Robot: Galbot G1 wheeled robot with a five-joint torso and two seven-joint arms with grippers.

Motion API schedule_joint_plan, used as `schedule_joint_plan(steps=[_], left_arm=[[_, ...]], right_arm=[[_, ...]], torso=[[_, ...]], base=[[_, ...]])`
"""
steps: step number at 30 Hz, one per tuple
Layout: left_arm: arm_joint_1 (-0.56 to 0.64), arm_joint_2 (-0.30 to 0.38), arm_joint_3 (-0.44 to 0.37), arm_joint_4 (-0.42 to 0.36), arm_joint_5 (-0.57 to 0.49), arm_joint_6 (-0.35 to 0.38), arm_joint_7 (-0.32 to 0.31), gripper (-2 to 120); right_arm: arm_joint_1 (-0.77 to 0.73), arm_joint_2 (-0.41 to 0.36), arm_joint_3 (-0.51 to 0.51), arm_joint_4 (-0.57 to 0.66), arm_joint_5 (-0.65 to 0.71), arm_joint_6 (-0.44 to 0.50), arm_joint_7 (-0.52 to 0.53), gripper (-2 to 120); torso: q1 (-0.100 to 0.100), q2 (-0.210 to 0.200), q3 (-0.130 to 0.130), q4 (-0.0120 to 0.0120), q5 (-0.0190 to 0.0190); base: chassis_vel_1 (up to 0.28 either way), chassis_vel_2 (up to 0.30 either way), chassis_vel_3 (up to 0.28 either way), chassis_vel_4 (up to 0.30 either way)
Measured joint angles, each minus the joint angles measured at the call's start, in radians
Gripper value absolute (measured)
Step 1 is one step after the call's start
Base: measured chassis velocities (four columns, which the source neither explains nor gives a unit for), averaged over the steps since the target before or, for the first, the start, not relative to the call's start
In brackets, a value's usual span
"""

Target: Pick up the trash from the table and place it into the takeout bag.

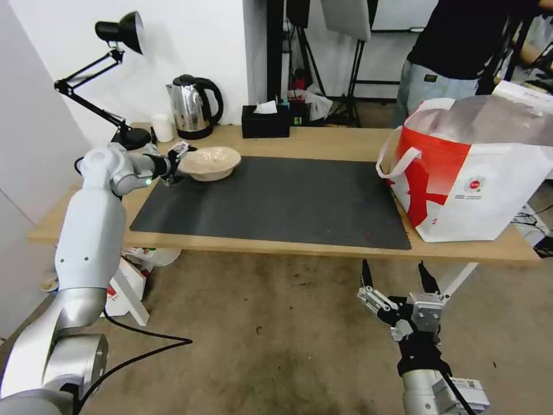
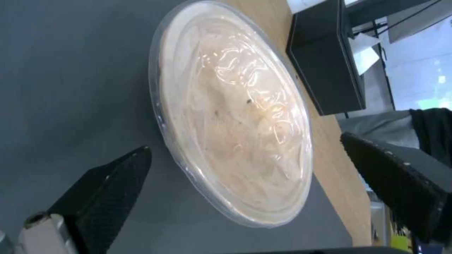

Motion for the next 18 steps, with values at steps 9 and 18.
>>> schedule_joint_plan(steps=[9,18], left_arm=[[-0.014,-0.011,0.001,0.041,0.029,0.002,0.036,100],[-0.013,-0.016,-0.006,0.063,0.066,0.003,0.078,100]], right_arm=[[0.0,0.0,0.0,0.0,0.0,0.0,0.0,100],[0.0,0.0,0.0,0.0,0.0,0.0,0.0,100]], torso=[[0.0,0.0,0.0,-0.0001,0.0001],[0.0,0.0,0.0,-0.0001,0.0002]], base=[[0.0,0.0,0.0,0.0],[0.0,0.0,0.0,0.0]])
